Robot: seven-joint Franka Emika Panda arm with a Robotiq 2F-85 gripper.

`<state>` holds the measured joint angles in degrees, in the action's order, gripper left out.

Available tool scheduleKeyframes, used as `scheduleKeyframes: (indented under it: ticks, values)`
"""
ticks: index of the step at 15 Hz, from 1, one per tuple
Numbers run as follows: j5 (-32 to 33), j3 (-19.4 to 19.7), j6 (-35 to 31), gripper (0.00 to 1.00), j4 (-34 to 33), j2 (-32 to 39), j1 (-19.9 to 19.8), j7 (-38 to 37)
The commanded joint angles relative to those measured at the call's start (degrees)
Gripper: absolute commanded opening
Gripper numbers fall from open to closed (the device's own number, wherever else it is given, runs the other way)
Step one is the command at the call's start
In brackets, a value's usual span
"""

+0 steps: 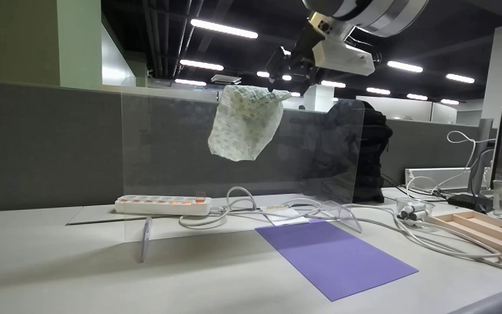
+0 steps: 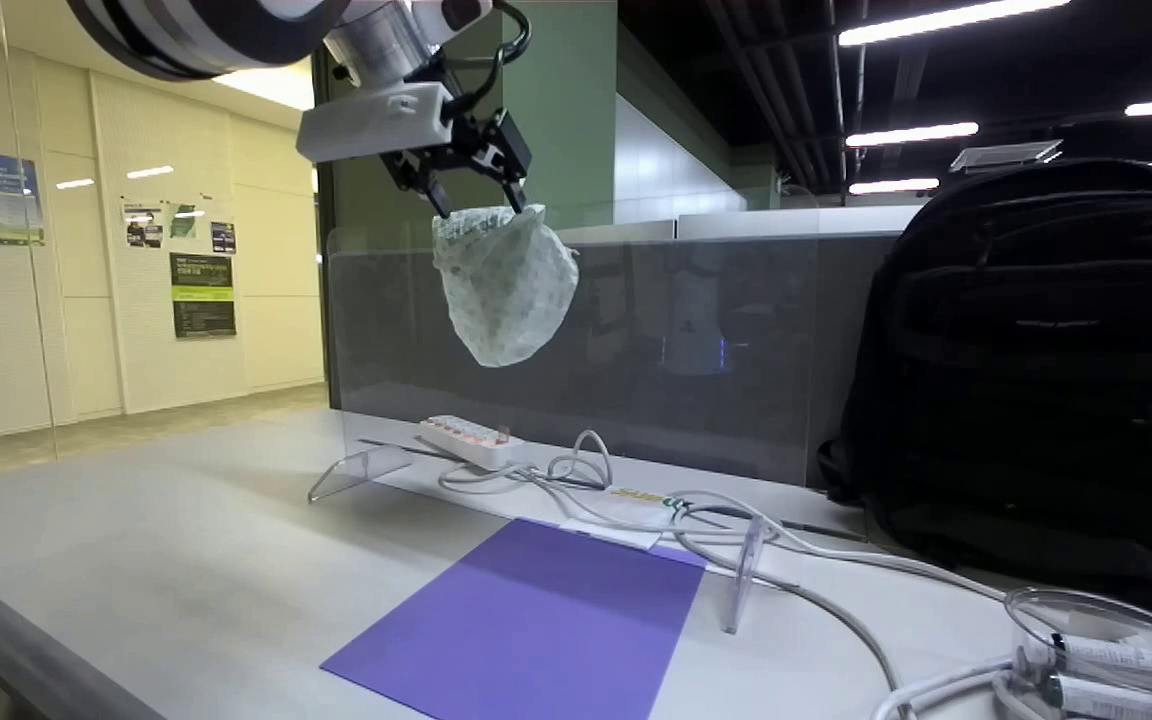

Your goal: Remove the white cloth from the glass panel

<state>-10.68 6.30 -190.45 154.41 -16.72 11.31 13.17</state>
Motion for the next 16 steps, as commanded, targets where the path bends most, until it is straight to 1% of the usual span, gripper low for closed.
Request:
scheduleKeyframes:
  ticks: [1,4,11,12,13,14,15,16]
  values:
    - [-1.2,2.3,-2.7,1.00,-1.9,2.5,4.3,-2.2]
    - [-1.2,3.7,-4.7,1.00,-2.5,3.8,6.1,-2.9]
    - [-1.0,6.8,-6.6,1.00,-4.3,6.1,7.3,-4.3]
    - [-1.2,7.0,-6.6,0.75,-4.4,6.4,7.4,-4.6]
    - [-1.2,7.3,-6.7,0.72,-4.6,6.5,7.5,-4.8]
    - [-1.2,7.4,-6.6,0.66,-4.7,6.7,7.5,-4.9]
    - [-1.3,7.4,-6.7,0.57,-4.9,7.0,7.4,-5.0]
    - [-1.3,7.5,-6.7,0.51,-5.0,7.2,7.3,-5.2]
